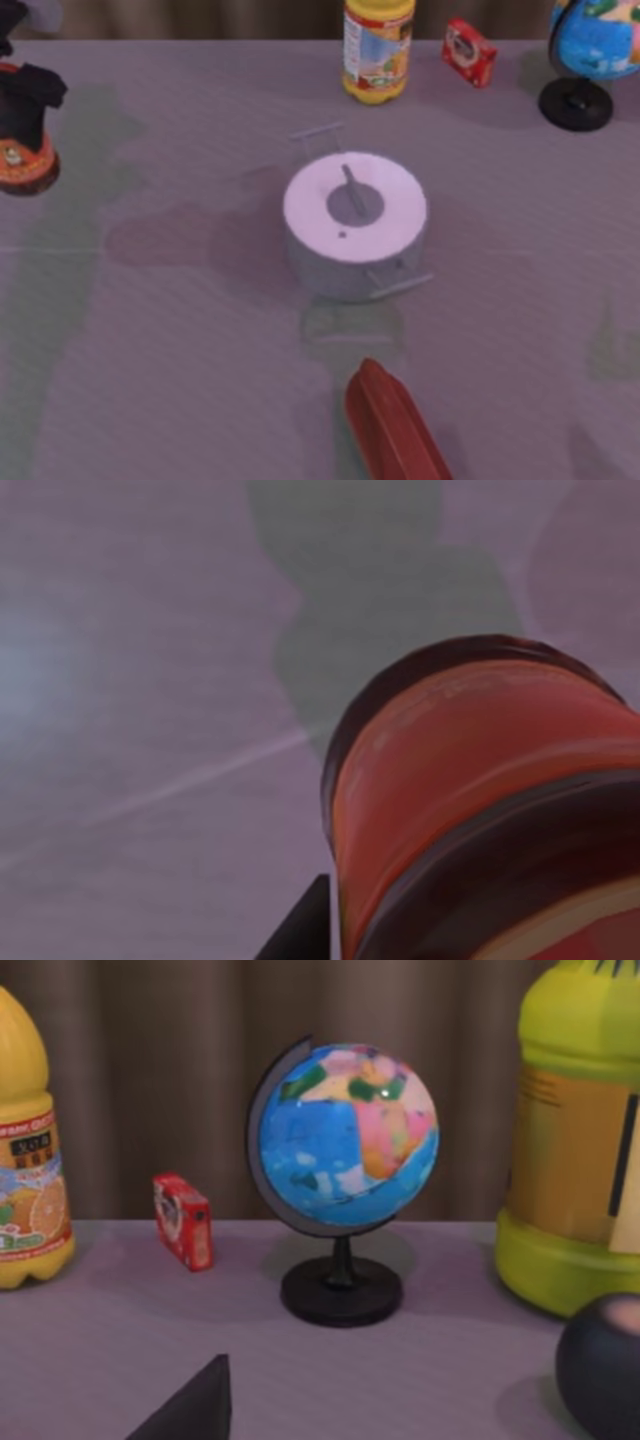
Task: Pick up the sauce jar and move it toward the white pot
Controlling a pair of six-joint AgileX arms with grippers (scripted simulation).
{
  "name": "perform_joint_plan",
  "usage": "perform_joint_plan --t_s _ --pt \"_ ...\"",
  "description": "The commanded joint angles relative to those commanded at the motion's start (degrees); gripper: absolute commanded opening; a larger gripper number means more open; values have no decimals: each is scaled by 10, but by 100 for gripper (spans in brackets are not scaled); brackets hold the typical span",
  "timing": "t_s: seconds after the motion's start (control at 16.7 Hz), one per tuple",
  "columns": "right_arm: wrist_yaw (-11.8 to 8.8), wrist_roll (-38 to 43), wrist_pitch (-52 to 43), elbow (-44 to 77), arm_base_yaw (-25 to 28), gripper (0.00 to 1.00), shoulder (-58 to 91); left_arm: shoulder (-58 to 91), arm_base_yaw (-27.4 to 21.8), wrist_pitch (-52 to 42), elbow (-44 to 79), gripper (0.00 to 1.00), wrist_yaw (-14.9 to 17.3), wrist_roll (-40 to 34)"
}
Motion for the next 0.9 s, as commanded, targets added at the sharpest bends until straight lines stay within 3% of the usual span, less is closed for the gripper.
perform_joint_plan --t_s 0.48,0.66,0.9 --pt "0 0 0 0 0 100 0 -1 -14 8 -8 0 -3 -20" --pt "0 0 0 0 0 100 0 -3 -46 32 -30 0 -11 -92" --pt "0 0 0 0 0 100 0 -4 -107 76 -77 0 -26 -244"
